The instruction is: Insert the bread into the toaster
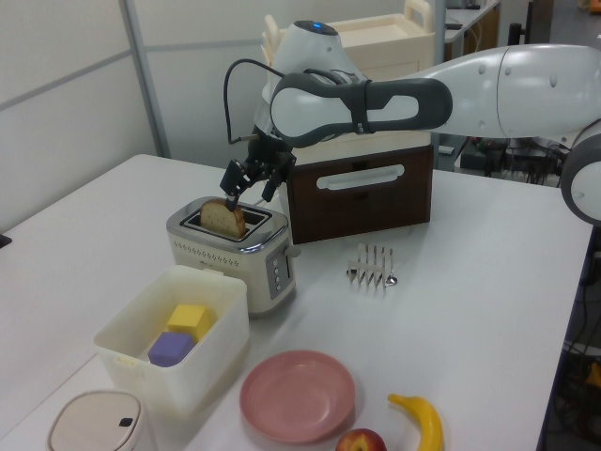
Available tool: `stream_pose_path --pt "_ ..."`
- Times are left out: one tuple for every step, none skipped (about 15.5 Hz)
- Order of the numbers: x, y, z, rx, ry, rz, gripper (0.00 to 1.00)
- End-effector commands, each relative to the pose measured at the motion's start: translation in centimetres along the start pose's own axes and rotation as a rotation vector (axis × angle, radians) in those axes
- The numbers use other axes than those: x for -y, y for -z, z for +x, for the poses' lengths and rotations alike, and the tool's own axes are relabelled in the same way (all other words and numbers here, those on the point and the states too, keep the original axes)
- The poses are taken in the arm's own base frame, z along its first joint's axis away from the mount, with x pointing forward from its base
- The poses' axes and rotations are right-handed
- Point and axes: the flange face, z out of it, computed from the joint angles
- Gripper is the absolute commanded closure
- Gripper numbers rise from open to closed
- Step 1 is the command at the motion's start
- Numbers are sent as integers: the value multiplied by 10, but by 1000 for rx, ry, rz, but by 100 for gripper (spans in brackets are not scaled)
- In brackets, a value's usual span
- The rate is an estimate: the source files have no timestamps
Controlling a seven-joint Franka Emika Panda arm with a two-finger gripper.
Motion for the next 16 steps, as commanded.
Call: stream_pose_path --pt "6 43 -1 -42 9 2 0" --pt "6 52 -4 -23 13 -1 0" --pt "-1 60 -6 6 25 -18 0" --pt "-9 71 -9 28 46 -39 0" --pt "-12 82 -12 50 72 -52 0" --pt "-13 91 -17 79 102 -61 0" --pt "-15 96 -22 113 132 -71 0" --pt "-17 100 -28 159 172 -92 0" --pt "-20 100 -31 184 186 -111 0" --pt "-22 98 -34 207 193 -130 0" --pt "-25 97 -36 226 199 -155 0" --pt "-28 95 -38 248 207 -185 0" --pt "-30 92 -41 272 217 -211 0" --pt "-33 89 -44 297 222 -233 0" --pt "-36 88 -46 315 224 -244 0" --pt "-38 85 -49 342 238 -244 0"
